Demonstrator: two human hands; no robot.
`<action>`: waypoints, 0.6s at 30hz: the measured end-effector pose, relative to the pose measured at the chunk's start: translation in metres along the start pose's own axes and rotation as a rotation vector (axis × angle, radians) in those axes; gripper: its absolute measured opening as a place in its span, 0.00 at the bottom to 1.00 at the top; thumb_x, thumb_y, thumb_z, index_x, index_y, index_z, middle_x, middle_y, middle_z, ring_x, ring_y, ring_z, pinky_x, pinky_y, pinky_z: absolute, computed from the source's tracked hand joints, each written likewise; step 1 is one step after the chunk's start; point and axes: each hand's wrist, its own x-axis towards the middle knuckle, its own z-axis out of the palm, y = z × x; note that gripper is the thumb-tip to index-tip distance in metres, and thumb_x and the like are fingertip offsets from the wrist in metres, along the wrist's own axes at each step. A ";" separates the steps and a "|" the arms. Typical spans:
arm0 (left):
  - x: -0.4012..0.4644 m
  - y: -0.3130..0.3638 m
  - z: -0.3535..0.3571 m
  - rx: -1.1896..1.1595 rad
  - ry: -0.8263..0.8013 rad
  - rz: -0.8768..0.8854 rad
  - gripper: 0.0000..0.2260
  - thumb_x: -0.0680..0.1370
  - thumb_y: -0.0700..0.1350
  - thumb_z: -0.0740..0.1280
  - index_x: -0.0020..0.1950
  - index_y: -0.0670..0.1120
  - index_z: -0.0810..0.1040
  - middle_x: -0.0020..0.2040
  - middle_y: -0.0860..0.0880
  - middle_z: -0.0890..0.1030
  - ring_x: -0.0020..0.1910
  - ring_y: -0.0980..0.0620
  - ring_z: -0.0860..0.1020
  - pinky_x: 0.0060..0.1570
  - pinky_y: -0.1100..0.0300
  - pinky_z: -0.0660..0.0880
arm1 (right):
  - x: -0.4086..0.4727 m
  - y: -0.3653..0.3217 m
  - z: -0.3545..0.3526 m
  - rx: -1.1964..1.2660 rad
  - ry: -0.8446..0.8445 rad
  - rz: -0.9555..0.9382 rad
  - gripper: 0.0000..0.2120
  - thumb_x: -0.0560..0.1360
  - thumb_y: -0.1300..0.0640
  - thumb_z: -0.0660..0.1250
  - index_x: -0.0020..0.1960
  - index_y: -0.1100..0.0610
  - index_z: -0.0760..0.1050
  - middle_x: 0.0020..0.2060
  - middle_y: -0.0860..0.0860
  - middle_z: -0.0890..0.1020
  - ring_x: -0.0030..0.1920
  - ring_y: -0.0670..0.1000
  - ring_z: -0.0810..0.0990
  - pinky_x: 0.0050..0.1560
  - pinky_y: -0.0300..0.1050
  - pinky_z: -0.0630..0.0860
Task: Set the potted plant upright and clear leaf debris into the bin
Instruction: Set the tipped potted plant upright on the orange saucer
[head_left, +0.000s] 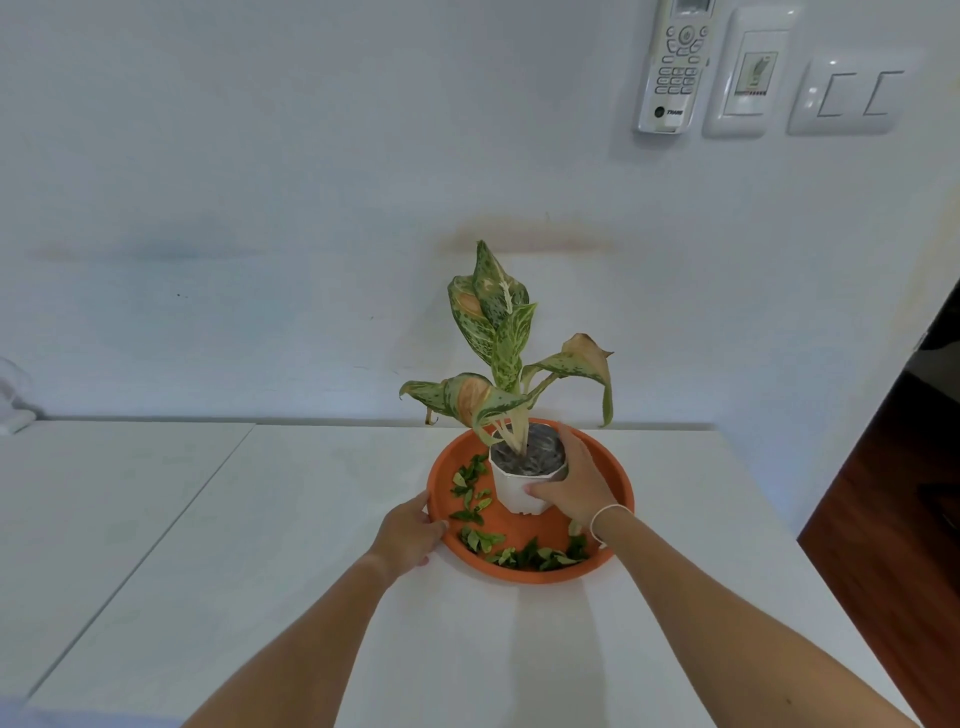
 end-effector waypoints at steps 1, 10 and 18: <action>0.000 0.000 0.000 -0.003 0.000 -0.001 0.27 0.79 0.44 0.63 0.77 0.47 0.57 0.60 0.39 0.77 0.50 0.47 0.74 0.52 0.54 0.77 | 0.002 0.000 -0.002 -0.029 -0.018 0.000 0.45 0.67 0.58 0.75 0.77 0.51 0.55 0.75 0.49 0.62 0.72 0.51 0.65 0.69 0.45 0.66; -0.001 0.000 0.000 -0.024 -0.002 0.005 0.26 0.79 0.43 0.63 0.76 0.47 0.59 0.54 0.42 0.75 0.51 0.47 0.75 0.52 0.54 0.76 | -0.004 0.003 0.003 -0.123 0.143 -0.008 0.43 0.63 0.50 0.78 0.72 0.53 0.62 0.70 0.50 0.67 0.68 0.52 0.70 0.63 0.41 0.69; -0.002 0.001 0.000 -0.030 0.001 -0.008 0.27 0.79 0.42 0.62 0.77 0.47 0.58 0.64 0.38 0.75 0.60 0.40 0.76 0.56 0.51 0.76 | -0.008 -0.001 0.008 -0.177 0.186 0.014 0.43 0.64 0.47 0.77 0.72 0.53 0.61 0.69 0.50 0.67 0.68 0.52 0.70 0.63 0.45 0.72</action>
